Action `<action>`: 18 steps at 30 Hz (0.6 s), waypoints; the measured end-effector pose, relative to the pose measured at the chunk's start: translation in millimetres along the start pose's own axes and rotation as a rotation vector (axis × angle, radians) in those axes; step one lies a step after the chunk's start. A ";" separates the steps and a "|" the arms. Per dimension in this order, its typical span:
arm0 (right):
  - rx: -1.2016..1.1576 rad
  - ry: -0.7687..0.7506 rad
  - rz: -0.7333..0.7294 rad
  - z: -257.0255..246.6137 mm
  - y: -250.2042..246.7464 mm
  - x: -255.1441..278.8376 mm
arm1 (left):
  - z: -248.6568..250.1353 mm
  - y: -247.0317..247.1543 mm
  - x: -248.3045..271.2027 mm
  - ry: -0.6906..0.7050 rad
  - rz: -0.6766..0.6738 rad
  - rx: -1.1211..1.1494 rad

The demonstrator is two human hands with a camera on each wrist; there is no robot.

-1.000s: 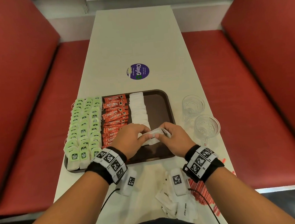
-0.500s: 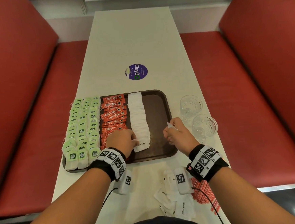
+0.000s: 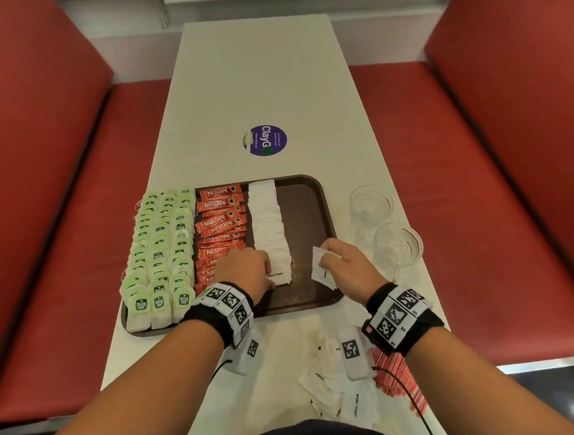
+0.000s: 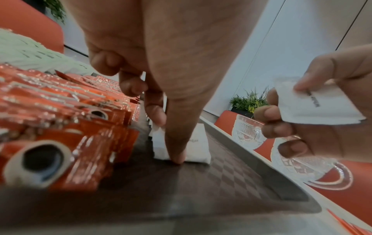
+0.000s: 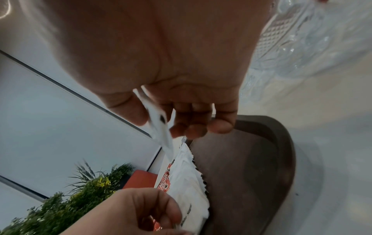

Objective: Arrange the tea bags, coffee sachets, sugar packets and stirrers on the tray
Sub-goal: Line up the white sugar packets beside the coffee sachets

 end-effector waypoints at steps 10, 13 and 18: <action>0.040 -0.125 -0.027 -2.6 5.1 -3.9 | -5.1 -30.6 10.4 0.109 0.139 0.516; 0.079 -0.134 -0.054 -2.3 16.6 -5.8 | -1.0 -37.9 18.4 0.185 0.170 0.589; 0.175 -0.085 -0.065 8.1 27.0 -14.7 | -9.9 -12.3 16.5 0.128 0.067 0.521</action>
Point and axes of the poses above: each hand's wrist, its own x-axis away from the middle knuckle, its own y-axis out of the palm, z = x × y, the point moved 10 cm from there along -x, towards the middle knuckle, and after that the axes turned 15 degrees about -x, right-handed, at the moved point
